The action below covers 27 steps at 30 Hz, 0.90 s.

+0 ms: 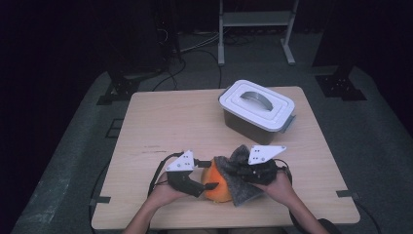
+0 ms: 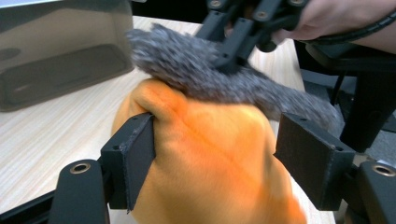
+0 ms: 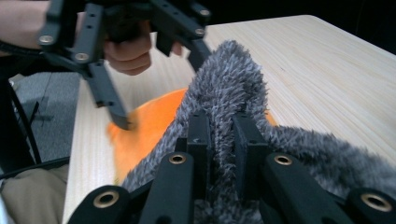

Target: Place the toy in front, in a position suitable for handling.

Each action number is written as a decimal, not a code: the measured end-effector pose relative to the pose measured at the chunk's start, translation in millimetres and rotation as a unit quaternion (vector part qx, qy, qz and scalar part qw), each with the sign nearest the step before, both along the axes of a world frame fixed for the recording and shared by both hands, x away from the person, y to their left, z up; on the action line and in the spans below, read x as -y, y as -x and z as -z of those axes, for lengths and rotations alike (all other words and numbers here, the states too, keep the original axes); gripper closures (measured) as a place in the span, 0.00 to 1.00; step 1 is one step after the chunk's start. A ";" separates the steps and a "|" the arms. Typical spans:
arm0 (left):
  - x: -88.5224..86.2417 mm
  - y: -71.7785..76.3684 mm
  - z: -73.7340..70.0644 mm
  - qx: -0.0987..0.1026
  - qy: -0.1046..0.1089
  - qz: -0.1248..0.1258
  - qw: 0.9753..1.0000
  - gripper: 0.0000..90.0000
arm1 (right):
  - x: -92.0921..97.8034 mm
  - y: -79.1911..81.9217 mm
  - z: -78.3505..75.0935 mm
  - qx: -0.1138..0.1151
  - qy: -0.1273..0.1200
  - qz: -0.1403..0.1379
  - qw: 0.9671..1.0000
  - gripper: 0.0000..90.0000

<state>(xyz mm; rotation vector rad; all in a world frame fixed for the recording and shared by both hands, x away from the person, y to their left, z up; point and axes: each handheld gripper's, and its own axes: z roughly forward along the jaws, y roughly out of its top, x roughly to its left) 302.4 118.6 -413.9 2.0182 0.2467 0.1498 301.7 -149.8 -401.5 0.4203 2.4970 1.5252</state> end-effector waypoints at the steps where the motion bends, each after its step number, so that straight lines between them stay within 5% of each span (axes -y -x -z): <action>1: 0.4 0.2 -0.2 0.001 -0.003 0.001 1.000 0.31 | -0.9 1.4 -0.2 0.000 0.001 -0.002 1.000 0.86; 5: -0.3 1.2 0.5 0.009 -0.011 -0.001 1.000 0.41 | 0.5 2.9 0.7 0.000 0.002 -0.006 1.000 0.86; 12: 4.1 3.6 1.9 0.012 -0.010 0.009 1.000 0.42 | 13.7 -6.9 -1.6 -0.006 0.013 0.013 1.000 0.86; 17: 8.4 10.1 1.2 0.033 -0.016 0.031 0.999 0.43 | 7.7 -4.5 -11.2 0.007 0.003 0.008 1.000 0.86; 27: 4.8 9.7 1.5 0.027 -0.018 0.035 0.999 0.44 | 30.6 -18.4 7.7 -0.038 0.013 0.036 0.999 0.86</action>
